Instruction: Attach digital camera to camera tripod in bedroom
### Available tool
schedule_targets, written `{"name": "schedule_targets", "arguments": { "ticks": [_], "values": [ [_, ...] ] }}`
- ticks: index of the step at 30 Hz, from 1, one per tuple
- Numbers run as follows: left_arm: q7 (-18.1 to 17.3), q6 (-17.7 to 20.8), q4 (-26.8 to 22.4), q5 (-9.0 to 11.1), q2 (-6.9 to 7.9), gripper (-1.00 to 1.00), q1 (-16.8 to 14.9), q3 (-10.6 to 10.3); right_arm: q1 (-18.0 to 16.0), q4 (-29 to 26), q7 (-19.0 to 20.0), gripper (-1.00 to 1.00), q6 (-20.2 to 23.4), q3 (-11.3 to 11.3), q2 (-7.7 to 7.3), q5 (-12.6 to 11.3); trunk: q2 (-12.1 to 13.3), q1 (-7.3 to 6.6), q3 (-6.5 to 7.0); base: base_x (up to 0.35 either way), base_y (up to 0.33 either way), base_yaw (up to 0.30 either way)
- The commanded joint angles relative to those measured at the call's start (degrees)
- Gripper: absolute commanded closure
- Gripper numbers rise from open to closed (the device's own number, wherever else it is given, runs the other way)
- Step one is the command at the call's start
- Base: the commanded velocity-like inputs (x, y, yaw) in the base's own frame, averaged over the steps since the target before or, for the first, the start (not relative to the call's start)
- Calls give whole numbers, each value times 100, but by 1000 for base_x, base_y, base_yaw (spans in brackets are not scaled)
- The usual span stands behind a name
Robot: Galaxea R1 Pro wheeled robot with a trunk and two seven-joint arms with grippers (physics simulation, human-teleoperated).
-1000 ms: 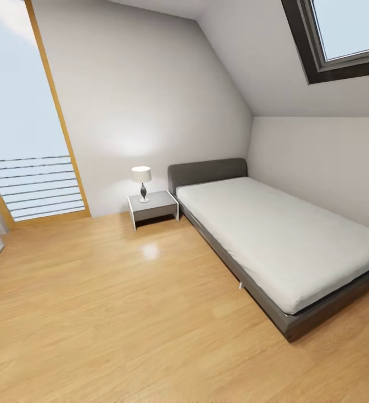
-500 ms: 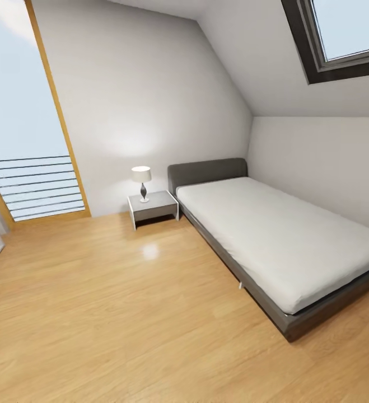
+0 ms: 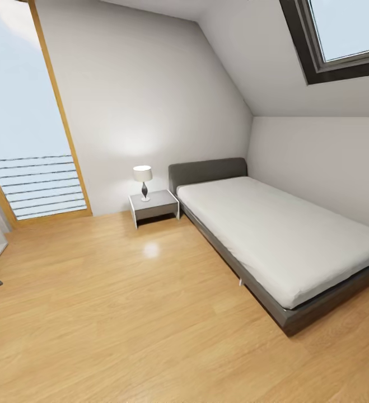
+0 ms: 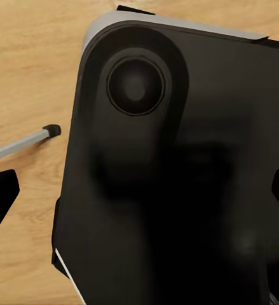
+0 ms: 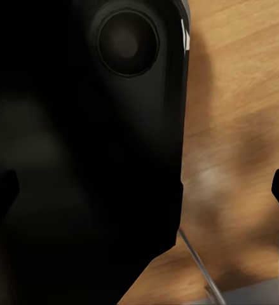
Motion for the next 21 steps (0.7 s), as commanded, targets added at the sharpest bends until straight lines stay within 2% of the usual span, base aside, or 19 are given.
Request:
{"name": "schedule_targets", "arguments": {
  "ticks": [1,14,21],
  "values": [
    [-1,-14,0,35,-2,-100,-1,2,-1,0,-1,-100,-17,4,0,2,-2,0,-5,-11,5,0],
    [-1,-15,0,37,1,-100,-1,2,-1,0,-1,-100,-15,-3,8,2,-2,0,-5,-2,1,-2],
    [-1,-14,0,37,0,-100,-1,2,-1,0,-5,-100,-23,-3,-12,2,-2,0,-38,0,0,-114]
  ]
}}
